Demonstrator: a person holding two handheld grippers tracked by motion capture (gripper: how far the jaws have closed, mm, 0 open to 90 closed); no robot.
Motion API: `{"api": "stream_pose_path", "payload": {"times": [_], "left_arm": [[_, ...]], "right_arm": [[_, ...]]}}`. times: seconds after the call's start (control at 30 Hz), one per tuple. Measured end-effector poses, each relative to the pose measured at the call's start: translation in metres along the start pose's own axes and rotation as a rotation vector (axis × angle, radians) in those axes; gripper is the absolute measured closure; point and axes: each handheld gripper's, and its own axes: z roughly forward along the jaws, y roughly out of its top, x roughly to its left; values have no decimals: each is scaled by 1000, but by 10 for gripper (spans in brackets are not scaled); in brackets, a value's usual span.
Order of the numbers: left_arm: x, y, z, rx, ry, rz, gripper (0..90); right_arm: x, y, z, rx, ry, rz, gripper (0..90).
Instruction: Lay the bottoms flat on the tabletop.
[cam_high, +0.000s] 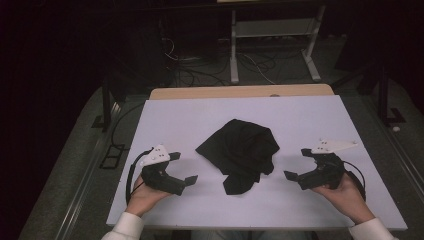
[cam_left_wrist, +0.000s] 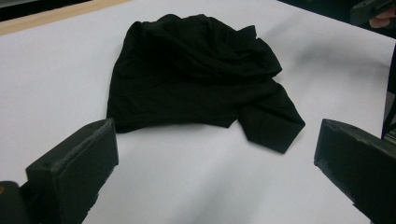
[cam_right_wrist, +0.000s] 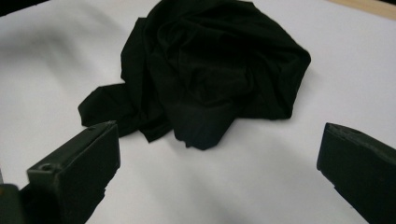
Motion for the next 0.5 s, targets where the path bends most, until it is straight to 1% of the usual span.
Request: {"api": "stream_pose_path", "payload": {"times": [0.03, 0.1, 0.23, 0.3, 0.33, 0.5], "left_arm": [[0, 1, 0, 3, 1, 2, 0], [2, 5, 1, 0, -9, -3, 0], [2, 11, 1, -5, -10, 0, 0], [2, 12, 1, -5, -11, 5, 0], [3, 15, 2, 0, -9, 14, 0], [7, 20, 5, -3, -9, 9, 0]], "right_arm": [[-1, 4, 1, 2, 2, -1, 0], [-1, 7, 1, 1, 4, -5, 0], [-3, 13, 4, 3, 7, -12, 0], [-4, 15, 5, 7, 6, -10, 0], [-5, 16, 5, 10, 6, -12, 0], [-6, 19, 10, 21, -5, -23, 0]]}}
